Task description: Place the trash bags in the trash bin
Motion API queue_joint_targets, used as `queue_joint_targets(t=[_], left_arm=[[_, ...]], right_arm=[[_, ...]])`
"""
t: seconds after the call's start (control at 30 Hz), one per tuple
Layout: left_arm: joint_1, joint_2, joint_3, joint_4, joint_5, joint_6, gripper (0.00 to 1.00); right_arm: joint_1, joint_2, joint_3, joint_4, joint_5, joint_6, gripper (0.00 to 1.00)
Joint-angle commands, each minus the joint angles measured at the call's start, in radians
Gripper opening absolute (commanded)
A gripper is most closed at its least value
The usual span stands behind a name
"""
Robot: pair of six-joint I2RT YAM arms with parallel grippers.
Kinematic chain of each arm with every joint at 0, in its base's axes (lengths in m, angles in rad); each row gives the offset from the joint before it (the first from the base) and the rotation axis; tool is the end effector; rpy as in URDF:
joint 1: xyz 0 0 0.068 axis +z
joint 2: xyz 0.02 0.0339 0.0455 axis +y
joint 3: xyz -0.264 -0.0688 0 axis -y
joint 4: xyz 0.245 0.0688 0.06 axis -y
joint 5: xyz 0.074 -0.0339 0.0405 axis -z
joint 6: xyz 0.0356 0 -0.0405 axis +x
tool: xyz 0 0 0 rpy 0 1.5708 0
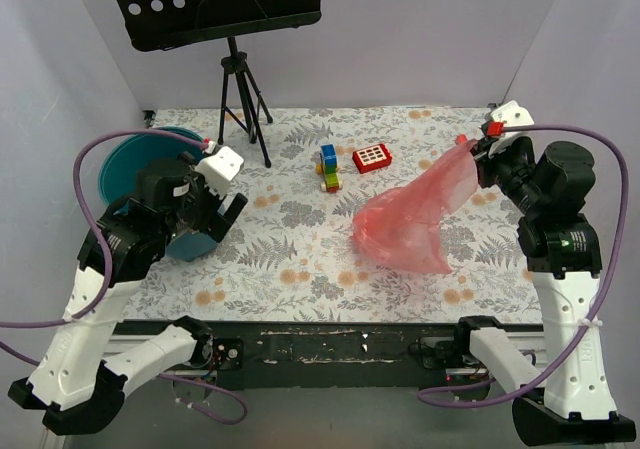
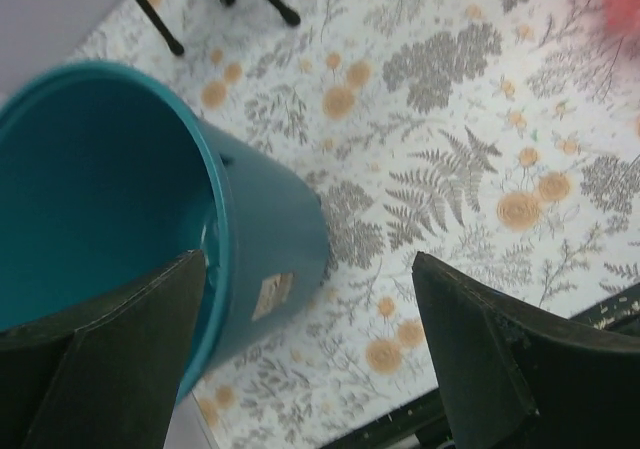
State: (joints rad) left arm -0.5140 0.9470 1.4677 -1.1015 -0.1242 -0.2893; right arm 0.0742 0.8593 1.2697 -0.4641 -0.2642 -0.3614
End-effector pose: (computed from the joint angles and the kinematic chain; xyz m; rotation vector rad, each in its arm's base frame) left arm 0.1240 -0.0649 0.4417 0.1704 2.1586 -0.3328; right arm 0.1554 0.0209 0.4604 -0.5458 1.5281 -0.0066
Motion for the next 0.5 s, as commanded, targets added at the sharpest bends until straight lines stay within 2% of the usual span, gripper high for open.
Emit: queue_joint_targets(t=[0.0,0.1,0.27,0.47], left_arm=[[0.003,-0.071,-0.062,-0.065,-0.106,-0.119,0.83],[0.006,-0.065,-0.098,0.005,-0.157,-0.105,0.82],[0.075,0.007,-0.098,0.034,-0.109,-0.114,0.77],[0.103,0.071,-0.050,0.016,-0.060,-0.099,0.60]], right_arm=[[0.001,-0.020,0.010,0.021,-0.029,0.018,0.01],[0.001,-0.042,-0.021,0.035,-0.059,0.041,0.01],[0.001,-0.043,-0.020,0.035,-0.107,0.029,0.01],[0.001,-0.072,-0.035,0.031,-0.132,0.009,0.01]])
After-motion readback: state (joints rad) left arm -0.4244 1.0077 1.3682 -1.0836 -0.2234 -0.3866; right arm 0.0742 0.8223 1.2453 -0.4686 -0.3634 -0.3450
